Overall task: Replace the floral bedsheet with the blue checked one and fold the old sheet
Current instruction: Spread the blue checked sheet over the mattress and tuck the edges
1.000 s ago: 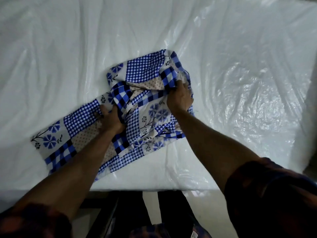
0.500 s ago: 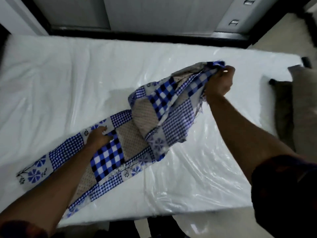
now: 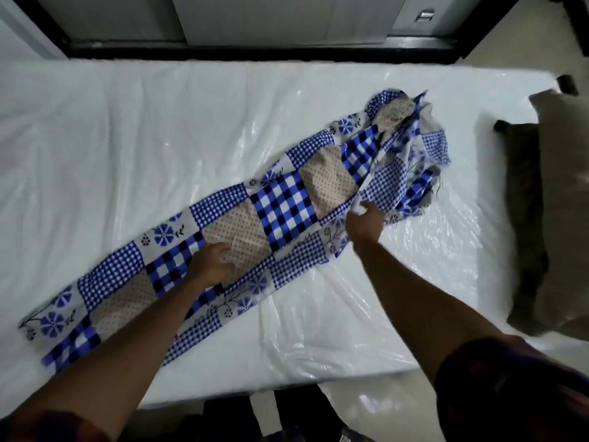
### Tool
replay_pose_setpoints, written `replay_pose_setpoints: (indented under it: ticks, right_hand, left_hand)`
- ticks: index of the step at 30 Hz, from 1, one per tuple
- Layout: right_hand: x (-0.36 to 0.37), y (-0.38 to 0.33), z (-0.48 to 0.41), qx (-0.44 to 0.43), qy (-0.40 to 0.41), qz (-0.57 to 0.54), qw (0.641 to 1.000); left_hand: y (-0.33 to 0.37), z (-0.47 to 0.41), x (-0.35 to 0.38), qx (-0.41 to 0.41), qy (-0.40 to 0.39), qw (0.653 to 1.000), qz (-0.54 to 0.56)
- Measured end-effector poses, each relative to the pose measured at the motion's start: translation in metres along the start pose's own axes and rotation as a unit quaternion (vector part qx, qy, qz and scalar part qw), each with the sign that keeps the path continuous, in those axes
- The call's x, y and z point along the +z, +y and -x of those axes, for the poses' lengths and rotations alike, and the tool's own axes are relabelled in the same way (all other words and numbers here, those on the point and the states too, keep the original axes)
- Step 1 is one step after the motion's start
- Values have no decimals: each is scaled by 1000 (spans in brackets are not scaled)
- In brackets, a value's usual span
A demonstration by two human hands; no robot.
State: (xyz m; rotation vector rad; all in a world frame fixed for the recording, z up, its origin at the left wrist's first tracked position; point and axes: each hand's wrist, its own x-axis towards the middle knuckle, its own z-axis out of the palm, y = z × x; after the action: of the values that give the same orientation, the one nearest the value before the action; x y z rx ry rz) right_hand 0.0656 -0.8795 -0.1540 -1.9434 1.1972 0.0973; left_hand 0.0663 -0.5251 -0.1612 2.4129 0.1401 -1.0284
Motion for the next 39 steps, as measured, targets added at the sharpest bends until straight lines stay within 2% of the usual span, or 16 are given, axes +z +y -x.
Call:
replay_pose_setpoints:
  ticks: [3,5,9,13,16,18,21,23,27,32,34,37,39]
  right_hand:
    - [23,40,35,47,-38,25,998]
    - [29,53,44,46,-33,2,998]
    - [31,53,31,30,4,-67,997]
    - [35,40,5,23,8,-125,992]
    - [51,32,-9,35,12,-85,996]
    - [61,24,-14,33,16,-47,998]
    - [64,9,-29,59,50,-8,997]
    - [65,7,-40,67,44,12,997]
    - [70,-5,-60,19,-17,46,999]
    - [107,-54,-82,-83,-118,118,983]
    - [127,-79,-81,-121,-168,138,969]
    - [159,-121,-65,-198,-237,152,939]
    - [186,-147,-54,-237,-310,156,907]
  left_hand:
    - [-20,0,24,32,-19,997,-73]
    - [-28,1,35,45,-14,992,-113]
    - [-34,9,36,74,63,969,-227]
    - [-45,16,29,-13,70,960,-270]
    - [-58,14,24,-44,54,953,-295]
    - [-69,10,24,-22,52,955,-290]
    - [-83,4,25,65,59,951,-295]
    - [-84,2,25,119,59,945,-299]
    - [-72,2,29,151,9,940,-304]
    - [-60,6,46,51,16,975,-218]
    - [-52,15,62,32,7,980,-198]
    - [-33,33,84,-10,63,993,-96]
    - [-13,41,98,-62,84,994,-20]
